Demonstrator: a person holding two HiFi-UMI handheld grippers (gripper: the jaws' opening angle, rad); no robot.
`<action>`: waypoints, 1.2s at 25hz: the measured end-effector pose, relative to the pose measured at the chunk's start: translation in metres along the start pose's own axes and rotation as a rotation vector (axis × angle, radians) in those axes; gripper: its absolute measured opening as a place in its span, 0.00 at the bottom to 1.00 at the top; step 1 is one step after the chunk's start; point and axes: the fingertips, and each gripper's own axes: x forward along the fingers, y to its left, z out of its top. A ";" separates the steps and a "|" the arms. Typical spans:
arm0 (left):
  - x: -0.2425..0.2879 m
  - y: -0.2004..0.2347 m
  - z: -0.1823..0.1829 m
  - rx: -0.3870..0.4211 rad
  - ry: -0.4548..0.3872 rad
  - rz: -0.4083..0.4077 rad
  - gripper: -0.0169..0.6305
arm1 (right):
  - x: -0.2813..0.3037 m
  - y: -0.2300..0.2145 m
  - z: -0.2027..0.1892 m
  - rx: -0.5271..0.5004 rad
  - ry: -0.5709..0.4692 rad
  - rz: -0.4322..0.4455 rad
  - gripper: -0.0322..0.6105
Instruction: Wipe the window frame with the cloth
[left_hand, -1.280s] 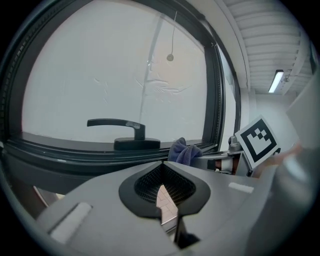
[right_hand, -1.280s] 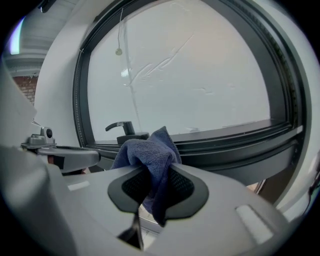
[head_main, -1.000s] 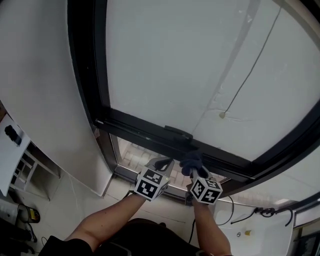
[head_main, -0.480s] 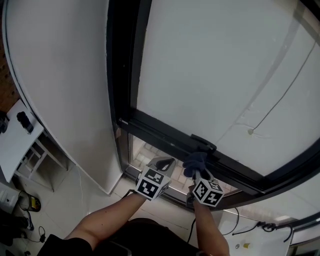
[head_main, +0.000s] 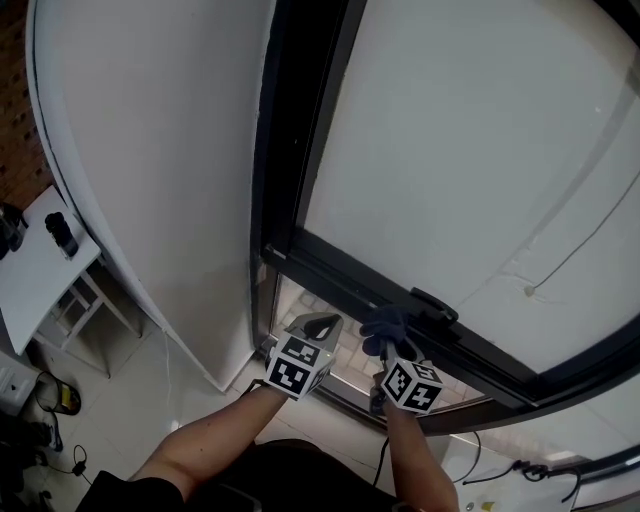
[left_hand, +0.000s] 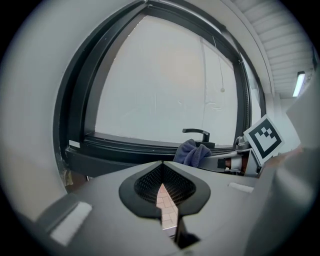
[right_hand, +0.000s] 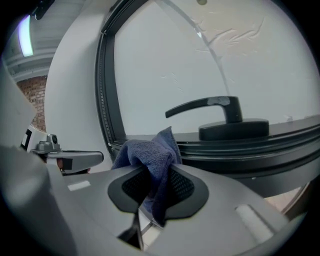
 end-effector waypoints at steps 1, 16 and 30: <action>-0.002 0.006 -0.001 -0.004 -0.001 0.007 0.02 | 0.004 0.005 0.000 -0.003 0.003 0.008 0.16; -0.044 0.097 -0.001 -0.047 -0.029 0.128 0.02 | 0.061 0.081 0.002 -0.055 0.030 0.102 0.16; -0.078 0.156 -0.003 -0.065 -0.042 0.197 0.02 | 0.119 0.167 0.003 -0.120 0.072 0.207 0.16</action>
